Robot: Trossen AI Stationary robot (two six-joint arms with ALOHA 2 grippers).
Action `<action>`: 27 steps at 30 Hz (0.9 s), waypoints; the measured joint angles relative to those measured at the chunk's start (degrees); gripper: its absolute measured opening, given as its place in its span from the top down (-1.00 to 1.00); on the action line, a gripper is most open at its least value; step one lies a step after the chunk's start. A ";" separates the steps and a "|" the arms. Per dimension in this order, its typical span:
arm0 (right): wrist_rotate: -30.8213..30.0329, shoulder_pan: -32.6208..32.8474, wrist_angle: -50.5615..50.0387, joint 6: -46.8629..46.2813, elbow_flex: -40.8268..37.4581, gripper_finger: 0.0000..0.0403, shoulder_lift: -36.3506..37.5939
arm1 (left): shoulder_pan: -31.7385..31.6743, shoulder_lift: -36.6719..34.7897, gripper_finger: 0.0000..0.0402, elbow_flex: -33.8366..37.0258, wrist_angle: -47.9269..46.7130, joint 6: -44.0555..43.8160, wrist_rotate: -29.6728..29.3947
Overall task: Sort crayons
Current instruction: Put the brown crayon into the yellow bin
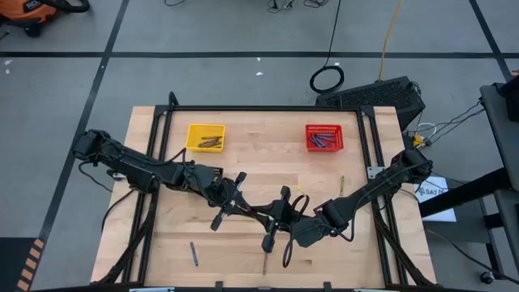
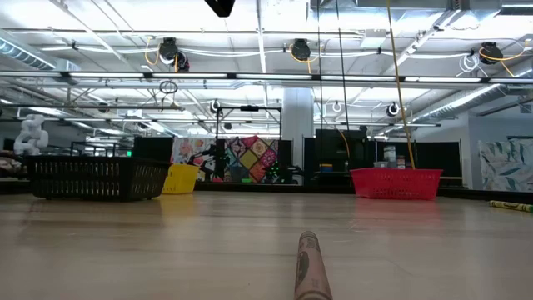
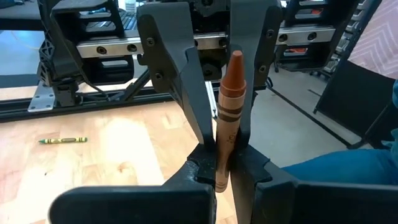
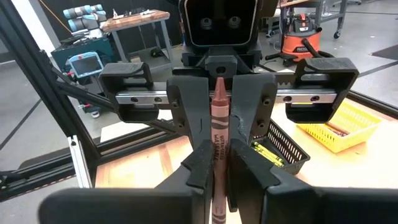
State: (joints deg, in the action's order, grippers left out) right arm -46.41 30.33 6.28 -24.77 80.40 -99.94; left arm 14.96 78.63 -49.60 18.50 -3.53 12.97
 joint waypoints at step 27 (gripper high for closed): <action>-0.04 2.11 -5.34 -1.06 -0.01 0.71 0.27 | -13.07 -1.99 0.93 -0.02 -35.57 10.08 0.31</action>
State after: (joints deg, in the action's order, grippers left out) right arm -46.46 32.44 0.95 -25.84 80.39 -99.68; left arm 1.89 76.64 -49.63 -17.06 6.55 13.28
